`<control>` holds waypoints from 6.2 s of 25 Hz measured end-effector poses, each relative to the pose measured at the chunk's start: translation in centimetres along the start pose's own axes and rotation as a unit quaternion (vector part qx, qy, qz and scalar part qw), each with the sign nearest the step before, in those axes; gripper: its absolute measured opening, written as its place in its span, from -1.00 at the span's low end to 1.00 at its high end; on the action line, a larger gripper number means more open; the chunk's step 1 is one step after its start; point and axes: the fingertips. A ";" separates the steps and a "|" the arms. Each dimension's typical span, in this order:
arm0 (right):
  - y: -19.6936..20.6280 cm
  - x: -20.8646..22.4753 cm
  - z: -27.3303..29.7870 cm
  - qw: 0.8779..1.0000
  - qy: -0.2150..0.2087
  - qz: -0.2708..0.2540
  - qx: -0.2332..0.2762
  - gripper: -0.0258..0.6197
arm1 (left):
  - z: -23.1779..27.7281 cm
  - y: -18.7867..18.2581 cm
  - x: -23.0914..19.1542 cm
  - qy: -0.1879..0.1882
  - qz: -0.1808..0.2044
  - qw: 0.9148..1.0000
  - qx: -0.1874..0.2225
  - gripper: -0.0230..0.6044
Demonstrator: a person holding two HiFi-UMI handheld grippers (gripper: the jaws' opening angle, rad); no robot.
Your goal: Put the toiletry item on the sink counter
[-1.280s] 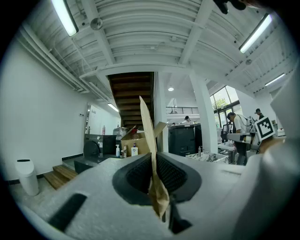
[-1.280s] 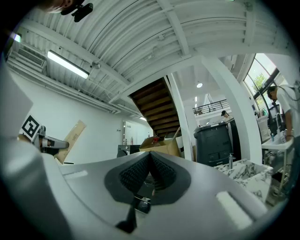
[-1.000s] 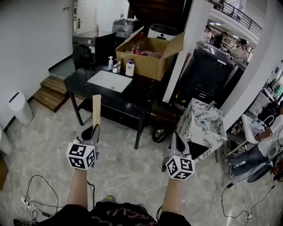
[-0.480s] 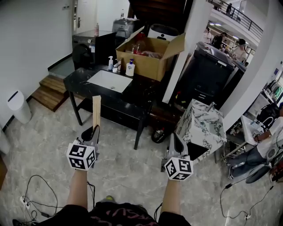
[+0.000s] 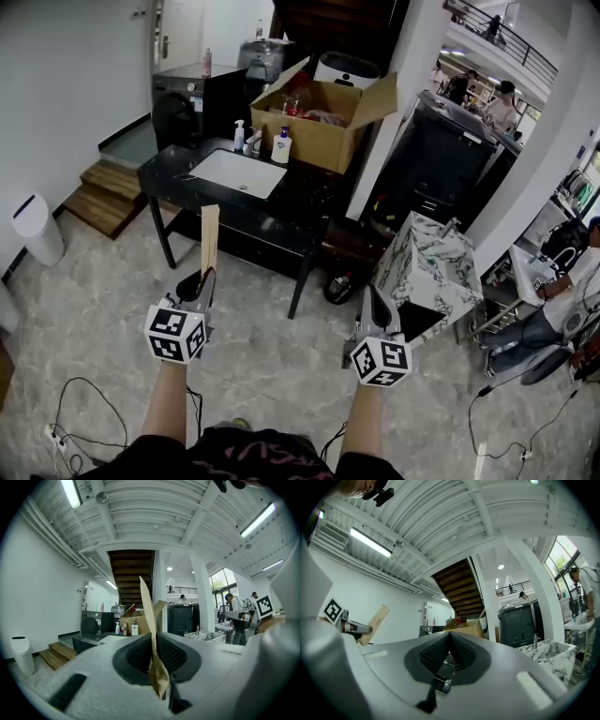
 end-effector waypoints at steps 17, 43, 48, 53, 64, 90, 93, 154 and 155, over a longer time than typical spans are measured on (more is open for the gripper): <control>1.6 -3.1 0.7 1.000 0.024 0.003 -0.008 -0.91 | 0.0 1.7 -3.1 0.023 -0.011 1.000 -0.009 -0.84; 5.5 10.1 17.0 0.998 0.022 0.052 -0.004 -0.91 | 19.5 2.7 -3.5 -0.009 -0.012 0.999 -0.044 -0.83; 6.4 13.2 20.1 0.998 0.021 0.061 -0.011 -0.91 | 23.8 3.2 -2.8 -0.012 -0.011 0.998 -0.058 -0.83; 6.2 15.8 22.9 0.998 0.017 0.060 -0.011 -0.91 | 27.5 2.4 -1.8 -0.010 -0.006 0.998 -0.057 -0.83; 6.6 18.4 28.8 0.999 -0.010 0.044 -0.030 -0.91 | 32.9 0.1 -1.1 -0.019 0.007 0.999 -0.046 -0.84; 9.9 22.0 40.8 0.998 0.015 0.041 -0.044 -0.91 | 46.4 0.6 -3.9 0.034 0.002 0.998 -0.051 -0.83; 10.1 22.1 43.0 0.998 0.025 0.042 -0.042 -0.91 | 48.7 0.5 -5.4 0.044 -0.001 0.998 -0.052 -0.84; 13.4 32.3 57.9 0.995 0.064 0.041 -0.069 -0.91 | 71.6 13.2 -1.3 0.170 -0.053 0.950 -0.257 -0.83; 13.6 32.3 57.7 0.994 0.065 0.040 -0.071 -0.91 | 71.7 14.0 -1.3 0.168 -0.055 0.948 -0.265 -0.83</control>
Point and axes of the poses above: the fingertips, and each gripper's own axes: z forward along the fingers, x to its right, y out of its underside, and after that the axes turned 3 degrees about -y, right-handed
